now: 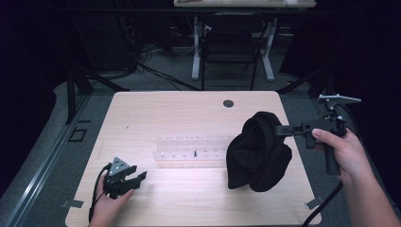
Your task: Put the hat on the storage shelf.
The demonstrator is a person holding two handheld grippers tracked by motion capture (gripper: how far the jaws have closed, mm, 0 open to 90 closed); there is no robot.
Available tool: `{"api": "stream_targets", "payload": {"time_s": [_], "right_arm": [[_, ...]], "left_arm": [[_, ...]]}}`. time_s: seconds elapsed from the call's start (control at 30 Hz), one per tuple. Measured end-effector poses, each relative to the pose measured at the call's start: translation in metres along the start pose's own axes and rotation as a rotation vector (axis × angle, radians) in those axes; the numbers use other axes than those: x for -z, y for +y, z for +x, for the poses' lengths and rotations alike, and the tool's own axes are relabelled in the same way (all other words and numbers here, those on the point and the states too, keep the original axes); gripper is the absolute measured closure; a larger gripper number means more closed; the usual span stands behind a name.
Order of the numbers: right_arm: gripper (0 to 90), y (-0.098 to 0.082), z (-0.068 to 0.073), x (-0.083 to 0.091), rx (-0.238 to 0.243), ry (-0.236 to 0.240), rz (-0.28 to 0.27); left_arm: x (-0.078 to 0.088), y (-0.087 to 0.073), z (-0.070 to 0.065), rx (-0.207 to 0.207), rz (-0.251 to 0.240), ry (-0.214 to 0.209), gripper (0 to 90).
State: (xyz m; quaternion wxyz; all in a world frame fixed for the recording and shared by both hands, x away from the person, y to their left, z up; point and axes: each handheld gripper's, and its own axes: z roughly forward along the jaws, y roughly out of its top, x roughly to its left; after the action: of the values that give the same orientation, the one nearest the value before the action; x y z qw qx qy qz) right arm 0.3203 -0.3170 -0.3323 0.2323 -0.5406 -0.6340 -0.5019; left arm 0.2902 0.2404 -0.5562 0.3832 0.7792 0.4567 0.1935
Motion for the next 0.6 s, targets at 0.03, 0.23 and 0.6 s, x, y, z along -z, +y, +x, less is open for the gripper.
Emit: {"api": "stream_targets", "payload": {"time_s": [0.03,0.23,0.6], "right_arm": [[88.2,0.002,0.001,0.000,-0.002,-0.001,-0.002],[88.1,0.012,0.009,0.001,0.005,0.004,-0.011],[88.0,0.032,0.025,-0.007,0.014,0.018,-0.017]], "left_arm": [[0.000,0.000,0.000,-0.001,0.000,0.000,49.8],[0.000,0.000,-0.001,0.000,0.000,-0.002,49.8],[0.000,0.000,-0.001,0.000,-0.001,-0.003,49.8]]}}
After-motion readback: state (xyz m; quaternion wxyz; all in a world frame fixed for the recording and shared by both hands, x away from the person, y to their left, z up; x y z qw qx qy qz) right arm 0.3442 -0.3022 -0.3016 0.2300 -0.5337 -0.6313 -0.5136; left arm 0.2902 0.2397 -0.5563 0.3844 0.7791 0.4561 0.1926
